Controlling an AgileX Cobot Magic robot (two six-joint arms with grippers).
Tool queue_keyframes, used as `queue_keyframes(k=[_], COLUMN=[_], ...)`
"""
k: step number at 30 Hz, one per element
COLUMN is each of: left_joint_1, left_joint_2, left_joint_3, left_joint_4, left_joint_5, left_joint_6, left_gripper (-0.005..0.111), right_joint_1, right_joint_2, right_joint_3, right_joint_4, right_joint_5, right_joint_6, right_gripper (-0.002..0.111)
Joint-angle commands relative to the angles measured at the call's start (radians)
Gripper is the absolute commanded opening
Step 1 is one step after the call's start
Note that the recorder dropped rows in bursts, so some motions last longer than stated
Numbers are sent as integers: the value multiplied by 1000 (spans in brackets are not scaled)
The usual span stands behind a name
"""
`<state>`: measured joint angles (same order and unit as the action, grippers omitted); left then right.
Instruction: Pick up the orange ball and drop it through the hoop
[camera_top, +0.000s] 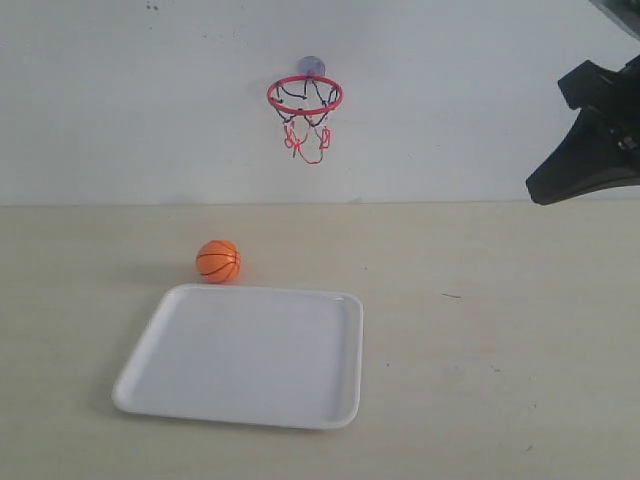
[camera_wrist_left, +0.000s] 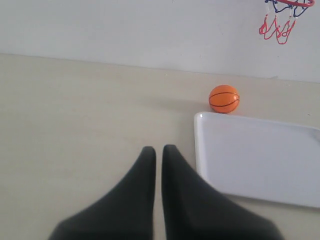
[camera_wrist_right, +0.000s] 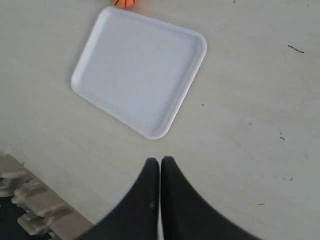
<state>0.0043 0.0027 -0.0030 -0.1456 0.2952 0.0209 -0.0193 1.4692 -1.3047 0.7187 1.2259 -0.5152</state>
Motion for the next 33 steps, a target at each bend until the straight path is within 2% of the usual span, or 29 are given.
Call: queue_keyframes(k=[1, 11, 17, 21, 26, 30, 33], left_joint_1=[-4, -4, -4, -4, -4, -4, -4], left_joint_2=[-3, -3, -3, -3, -3, -3, -3], left_joint_3=[3, 3, 3, 3, 3, 3, 3], left_joint_4=[8, 8, 8, 8, 8, 8, 8], left_joint_5=[0, 0, 0, 0, 0, 0, 0], left_joint_6=[-6, -6, -6, -6, -6, -6, -6], left_gripper=[4, 4, 4, 4, 4, 4, 4], right_joint_1=[0, 0, 16, 90, 200, 233, 229], right_joint_2=[0, -42, -179, -299, -485, -677, -853], right_joint_3=[5, 5, 5, 39, 250, 560, 791], right_joint_4=[18, 36, 38, 36, 36, 48, 61], right_joint_5=[-5, -46, -177, -334, -647, -941, -1084], right_joint_6=[-10, -10, 62, 26, -54, -48, -44], right_gripper=[0, 0, 0, 0, 0, 0, 0])
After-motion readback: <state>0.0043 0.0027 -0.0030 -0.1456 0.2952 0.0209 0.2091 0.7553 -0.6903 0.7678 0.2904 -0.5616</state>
